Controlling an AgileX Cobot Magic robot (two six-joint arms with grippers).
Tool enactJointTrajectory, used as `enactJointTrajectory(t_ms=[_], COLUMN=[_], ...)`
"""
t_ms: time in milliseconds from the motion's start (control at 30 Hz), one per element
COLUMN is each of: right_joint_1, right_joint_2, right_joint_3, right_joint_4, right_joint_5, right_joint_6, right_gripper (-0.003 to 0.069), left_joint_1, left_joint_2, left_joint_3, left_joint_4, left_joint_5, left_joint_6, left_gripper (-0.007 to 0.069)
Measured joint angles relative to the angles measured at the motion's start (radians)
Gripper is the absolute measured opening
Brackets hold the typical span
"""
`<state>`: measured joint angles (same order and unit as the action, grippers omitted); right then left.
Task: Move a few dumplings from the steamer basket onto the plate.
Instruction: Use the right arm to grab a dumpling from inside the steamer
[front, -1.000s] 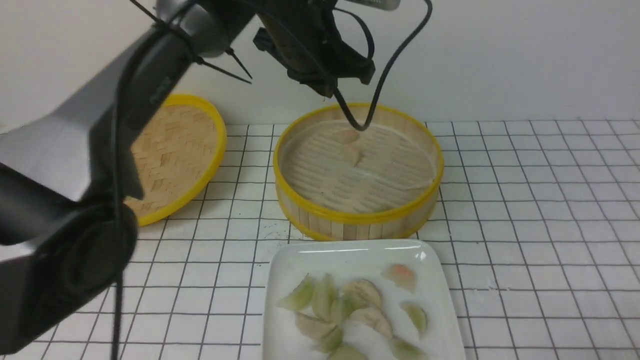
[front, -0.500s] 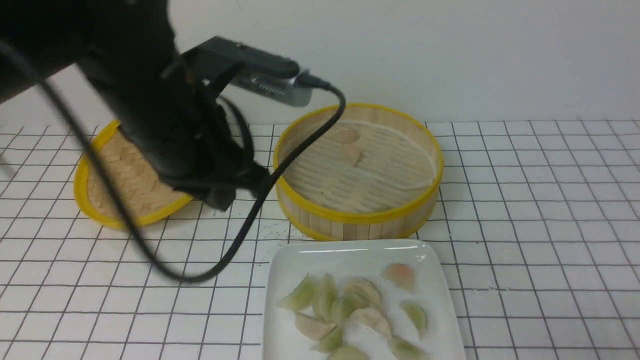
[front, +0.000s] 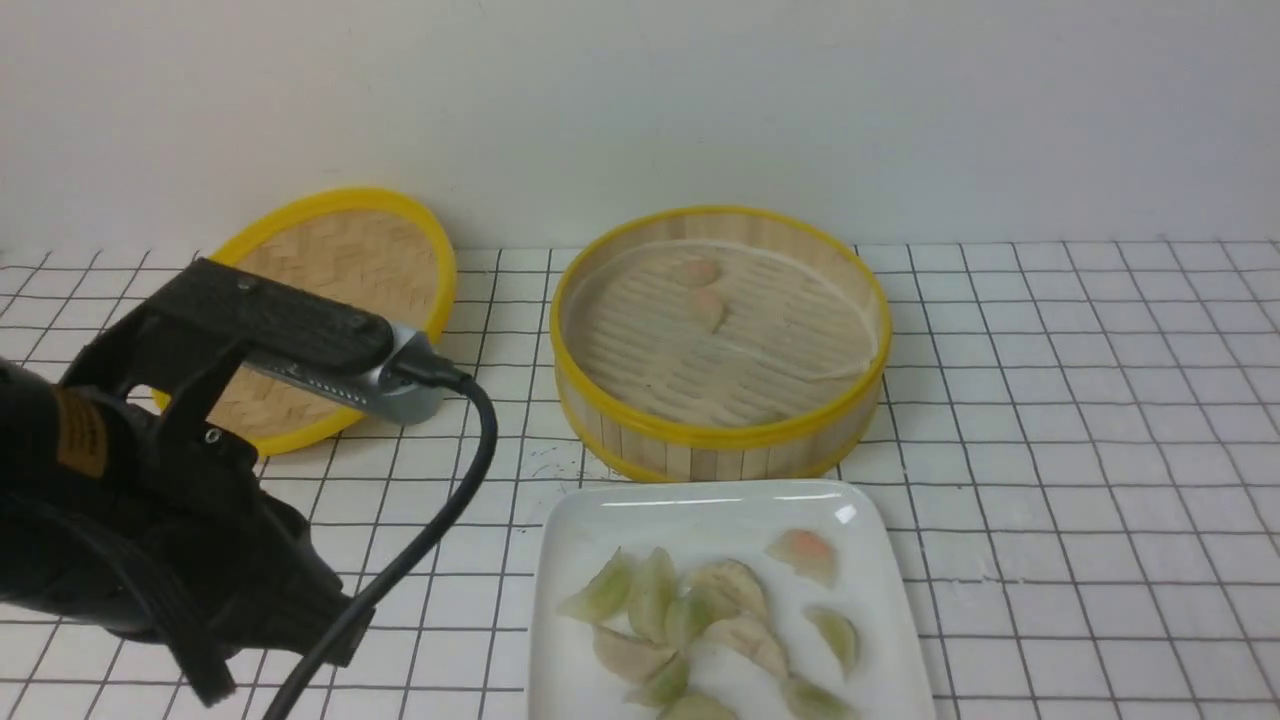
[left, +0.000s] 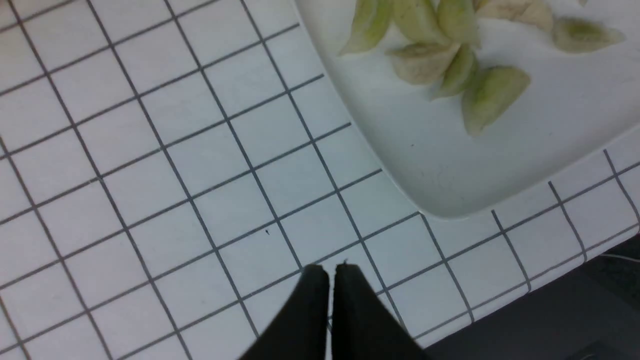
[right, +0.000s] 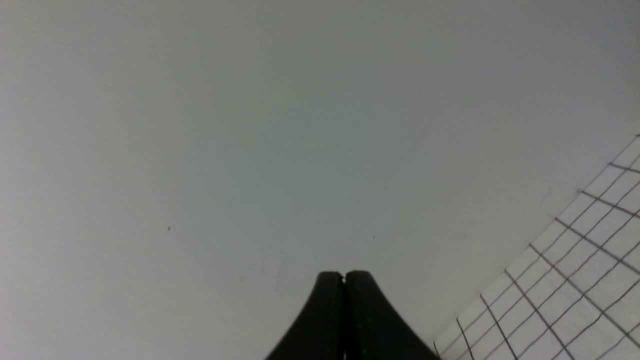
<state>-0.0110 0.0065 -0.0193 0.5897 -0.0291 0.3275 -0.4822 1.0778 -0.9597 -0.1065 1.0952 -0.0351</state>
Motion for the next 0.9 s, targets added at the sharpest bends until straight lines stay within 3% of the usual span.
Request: enactJointTrajectory(t_ms=[200, 233, 267, 300, 567, 600, 733, 900], right_joint_1=[0.037, 0.04, 0.041, 0.041, 0.085, 0.093, 0.184, 0.261], right_joint_2=[0.35, 0.474, 0.517, 0.717, 1.543, 1.585, 1.953, 2.225], right_joint_3=[-0.377, -0.519, -0.555, -0.701, -1.494, -1.517, -1.954, -2.307], right_joint_4=[-0.164, -0.2, -0.208, -0.238, -0.275, -0.277, -0.314, -0.278], right_joint_5=[0.397, 0.509, 0.524, 0.675, 1.203, 1.211, 1.256, 1.276], right_joint_6=[-0.117, -0.155, -0.166, -0.217, -0.359, -0.359, -0.342, -0.327], right_gripper=[-0.0016, -0.0015, -0.0014, -0.0013, -0.0013, -0.0013, -0.0013, -0.0013], left_joint_1=[0.0, 0.0, 0.0, 0.0, 0.0, 0.0, 0.0, 0.0], left_joint_2=[0.001, 0.001, 0.001, 0.002, 0.002, 0.002, -0.036, -0.16], left_joint_3=[0.009, 0.009, 0.009, 0.009, 0.009, 0.009, 0.009, 0.009], left_joint_4=[-0.003, -0.006, -0.006, -0.009, -0.01, -0.01, 0.012, 0.107], left_joint_5=[-0.039, -0.052, -0.053, -0.055, 0.059, 0.063, 0.125, 0.141], left_joint_6=[-0.003, -0.004, -0.004, -0.008, -0.016, -0.016, -0.051, -0.147], left_gripper=[-0.0006, -0.0006, -0.0006, -0.0006, -0.0006, -0.0006, -0.0006, -0.0006])
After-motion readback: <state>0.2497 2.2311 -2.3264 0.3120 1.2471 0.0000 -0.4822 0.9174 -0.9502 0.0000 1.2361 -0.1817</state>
